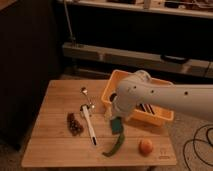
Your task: Place sponge in tray
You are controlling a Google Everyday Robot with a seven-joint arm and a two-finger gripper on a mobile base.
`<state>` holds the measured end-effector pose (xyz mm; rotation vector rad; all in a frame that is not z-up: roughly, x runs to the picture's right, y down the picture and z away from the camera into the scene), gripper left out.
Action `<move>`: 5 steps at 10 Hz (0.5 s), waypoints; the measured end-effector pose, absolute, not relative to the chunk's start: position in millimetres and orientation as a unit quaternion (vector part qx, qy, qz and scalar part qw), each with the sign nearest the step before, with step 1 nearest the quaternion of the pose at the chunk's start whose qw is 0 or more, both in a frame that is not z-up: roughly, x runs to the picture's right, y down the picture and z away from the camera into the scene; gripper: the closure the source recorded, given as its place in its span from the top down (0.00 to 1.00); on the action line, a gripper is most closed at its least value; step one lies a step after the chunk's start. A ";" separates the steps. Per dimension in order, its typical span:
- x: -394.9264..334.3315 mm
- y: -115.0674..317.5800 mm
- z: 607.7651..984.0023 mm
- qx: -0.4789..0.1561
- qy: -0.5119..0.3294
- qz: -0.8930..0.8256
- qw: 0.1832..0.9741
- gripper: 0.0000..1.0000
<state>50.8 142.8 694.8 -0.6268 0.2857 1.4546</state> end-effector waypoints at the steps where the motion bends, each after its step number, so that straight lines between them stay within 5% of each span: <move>1: 51.1 158.8 714.6 -0.288 0.124 0.644 0.698 0.65; 5: 53.0 207.3 777.2 -0.286 0.112 0.611 0.729 0.65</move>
